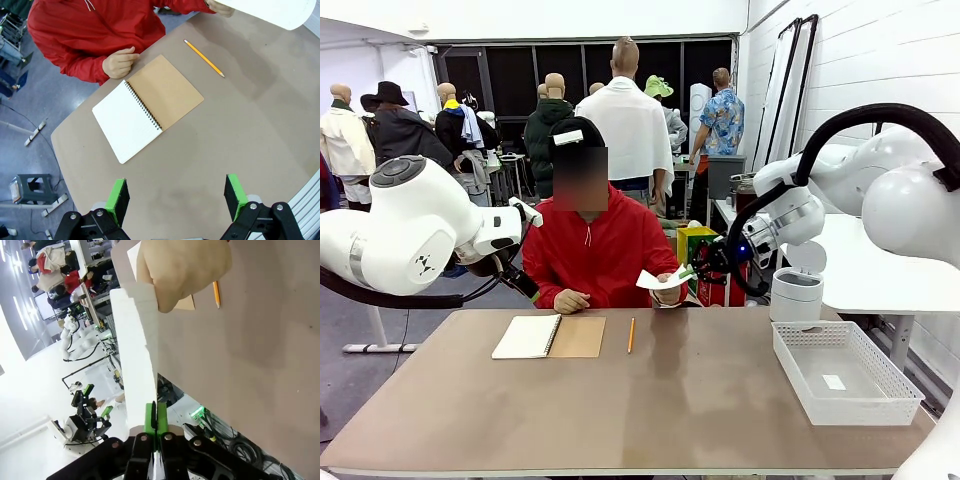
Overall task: Sort the paper based on its condition.
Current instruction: If a person hands you a paper, place it in the Organizing basket , and if it's crumpled, put it in the Trash can.
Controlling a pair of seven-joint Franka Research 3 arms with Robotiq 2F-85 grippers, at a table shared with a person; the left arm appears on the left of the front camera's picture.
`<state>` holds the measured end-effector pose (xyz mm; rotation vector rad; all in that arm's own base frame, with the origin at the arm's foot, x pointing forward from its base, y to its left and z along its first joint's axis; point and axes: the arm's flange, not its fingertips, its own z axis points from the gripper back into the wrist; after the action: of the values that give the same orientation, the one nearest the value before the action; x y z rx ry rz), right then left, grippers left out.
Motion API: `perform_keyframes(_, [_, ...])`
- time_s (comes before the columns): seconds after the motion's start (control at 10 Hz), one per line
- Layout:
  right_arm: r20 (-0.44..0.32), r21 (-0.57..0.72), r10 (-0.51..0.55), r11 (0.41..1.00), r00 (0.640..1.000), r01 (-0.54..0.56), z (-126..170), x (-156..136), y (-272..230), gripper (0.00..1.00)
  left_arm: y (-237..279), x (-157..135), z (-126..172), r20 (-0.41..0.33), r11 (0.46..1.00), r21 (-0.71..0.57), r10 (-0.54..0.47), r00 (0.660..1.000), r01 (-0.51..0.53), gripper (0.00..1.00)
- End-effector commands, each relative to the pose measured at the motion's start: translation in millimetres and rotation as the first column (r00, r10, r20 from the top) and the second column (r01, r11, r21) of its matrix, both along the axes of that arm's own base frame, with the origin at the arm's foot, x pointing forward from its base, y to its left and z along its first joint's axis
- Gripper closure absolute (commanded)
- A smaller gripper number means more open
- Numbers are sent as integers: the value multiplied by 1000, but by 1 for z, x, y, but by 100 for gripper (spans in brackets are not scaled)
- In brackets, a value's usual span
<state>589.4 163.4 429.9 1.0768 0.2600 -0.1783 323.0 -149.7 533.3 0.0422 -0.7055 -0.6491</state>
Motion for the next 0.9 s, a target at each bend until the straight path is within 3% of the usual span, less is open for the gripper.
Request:
perform_keyframes(0.0, [-11, 44, -8, 999, 1000, 8, 4, 8, 3, 100, 0, 0, 0, 2, 1000, 1, -1, 1000, 1, 0])
perform_keyframes(0.3, [-13, 51, 62, 997, 998, -62, 20, -4, -7, 100, 0, 0, 0, 2, 1000, 1, -1, 1000, 1, 0])
perform_keyframes(0.6, [165, -161, 86, 985, 982, -59, 47, -32, -54, 100, 0, 0, 0, 2, 1000, 1, -1, 1000, 1, 0])
perform_keyframes(0.8, [257, -376, 117, 927, 959, -12, 56, -60, -89, 100, 0, 0, 0, 2, 1000, 1, -1, 1000, 1, 0])
